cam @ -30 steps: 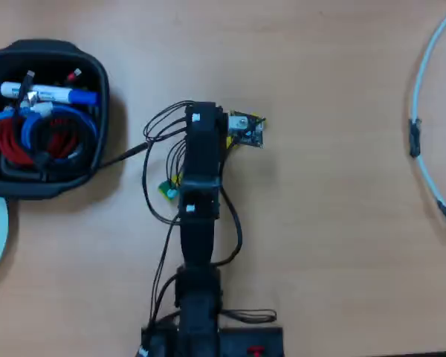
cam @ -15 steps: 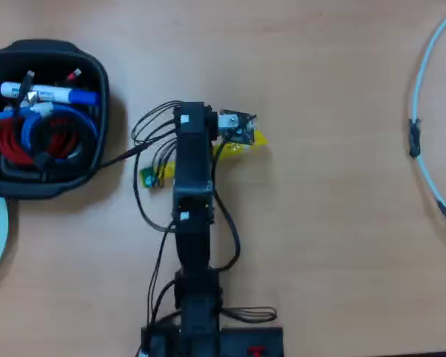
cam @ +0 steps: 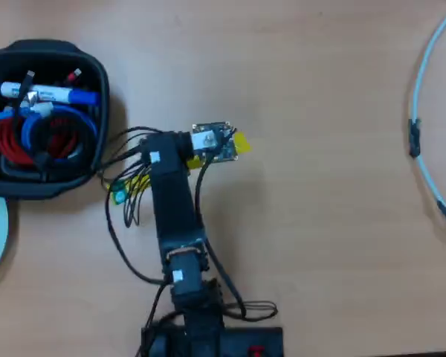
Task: Pick up the yellow instant coffee stick, then put it in the black bowl
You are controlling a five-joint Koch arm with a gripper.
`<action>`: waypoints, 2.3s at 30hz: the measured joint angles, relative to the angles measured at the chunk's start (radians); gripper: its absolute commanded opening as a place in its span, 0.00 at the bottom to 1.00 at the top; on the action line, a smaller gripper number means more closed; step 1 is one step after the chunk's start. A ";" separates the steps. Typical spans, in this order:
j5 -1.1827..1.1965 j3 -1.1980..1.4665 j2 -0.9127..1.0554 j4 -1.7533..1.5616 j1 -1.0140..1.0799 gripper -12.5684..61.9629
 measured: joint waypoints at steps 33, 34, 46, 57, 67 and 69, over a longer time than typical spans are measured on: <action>0.141 0.002 0.054 -0.589 -0.528 0.08; 0.164 0.003 0.044 -0.609 -0.532 0.08; 0.206 -0.322 -0.311 -0.758 -0.574 0.08; 0.202 -0.713 -0.687 -0.765 -0.581 0.08; 0.202 -0.765 -0.744 -0.792 -0.566 0.10; 0.202 -0.765 -0.744 -0.793 -0.566 0.14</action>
